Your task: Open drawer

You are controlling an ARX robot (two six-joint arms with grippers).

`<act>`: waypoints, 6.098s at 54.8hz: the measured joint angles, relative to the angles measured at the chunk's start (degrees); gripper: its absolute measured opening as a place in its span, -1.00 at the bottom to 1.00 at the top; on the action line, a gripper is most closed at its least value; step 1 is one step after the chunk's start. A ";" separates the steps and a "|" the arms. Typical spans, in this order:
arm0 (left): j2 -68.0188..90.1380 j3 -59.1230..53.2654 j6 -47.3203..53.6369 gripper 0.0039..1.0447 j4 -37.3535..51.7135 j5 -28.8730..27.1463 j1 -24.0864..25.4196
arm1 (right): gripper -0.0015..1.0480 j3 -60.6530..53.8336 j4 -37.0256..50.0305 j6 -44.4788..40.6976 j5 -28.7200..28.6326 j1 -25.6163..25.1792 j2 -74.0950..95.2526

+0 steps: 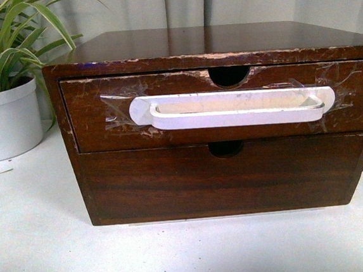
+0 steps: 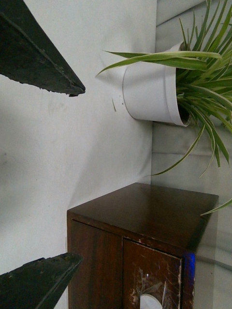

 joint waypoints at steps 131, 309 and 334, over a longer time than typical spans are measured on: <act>0.00 0.00 0.00 0.88 0.00 0.00 0.00 | 0.83 -0.02 0.00 0.00 0.00 0.00 0.00; 93.46 72.98 78.31 0.88 -34.05 24.17 -20.87 | 0.83 60.11 -31.95 -58.10 -22.45 13.29 75.25; 93.18 73.55 79.47 0.88 -36.00 24.48 -21.11 | 0.83 63.52 -32.79 -58.36 -21.22 16.11 81.07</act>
